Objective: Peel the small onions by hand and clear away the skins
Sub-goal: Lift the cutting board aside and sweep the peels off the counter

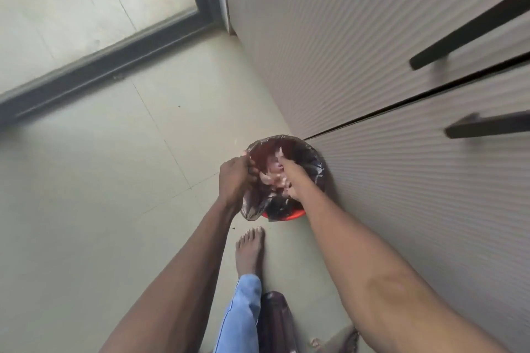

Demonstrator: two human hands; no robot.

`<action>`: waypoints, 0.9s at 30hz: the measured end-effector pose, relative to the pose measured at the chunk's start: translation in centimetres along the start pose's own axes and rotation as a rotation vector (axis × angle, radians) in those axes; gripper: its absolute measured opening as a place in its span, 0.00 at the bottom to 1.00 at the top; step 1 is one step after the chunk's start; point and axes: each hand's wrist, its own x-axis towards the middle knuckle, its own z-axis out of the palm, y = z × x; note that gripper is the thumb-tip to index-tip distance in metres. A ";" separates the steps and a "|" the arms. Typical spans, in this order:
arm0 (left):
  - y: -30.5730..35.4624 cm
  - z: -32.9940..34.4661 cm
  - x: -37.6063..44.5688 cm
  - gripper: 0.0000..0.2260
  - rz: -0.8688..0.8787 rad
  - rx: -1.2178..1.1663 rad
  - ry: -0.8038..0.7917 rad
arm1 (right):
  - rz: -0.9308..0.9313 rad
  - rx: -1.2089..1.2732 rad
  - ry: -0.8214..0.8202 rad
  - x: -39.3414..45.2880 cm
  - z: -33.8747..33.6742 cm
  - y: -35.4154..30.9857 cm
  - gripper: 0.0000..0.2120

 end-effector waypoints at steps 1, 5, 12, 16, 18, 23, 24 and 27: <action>-0.6 0.2 1.1 0.11 -0.004 -0.009 -0.001 | 0.024 0.008 0.008 1.4 0.2 0.2 0.15; -0.9 0.7 1.5 0.10 -0.010 0.010 -0.006 | -0.192 -0.368 0.357 3.2 -0.1 0.5 0.08; 1.5 1.3 -3.5 0.08 0.049 0.172 -0.101 | -0.233 -0.450 -0.022 -2.1 -1.2 -1.5 0.29; 2.8 1.2 -7.8 0.09 0.113 0.296 -0.117 | -0.291 -0.418 0.050 -6.6 -2.6 -2.8 0.17; 3.4 1.3 -10.9 0.08 0.147 0.317 -0.093 | -0.257 -0.190 0.011 -9.2 -3.8 -2.5 0.11; 4.2 1.9 -21.9 0.12 0.241 0.213 0.039 | -0.223 0.474 -0.111 -22.1 -8.7 -0.2 0.13; 4.3 2.1 -24.6 0.11 0.270 0.169 0.049 | -0.224 0.542 -0.150 -25.3 -9.9 0.5 0.15; 4.2 3.1 -34.8 0.05 0.369 0.020 0.066 | -0.234 0.694 -0.226 -35.6 -14.9 4.5 0.17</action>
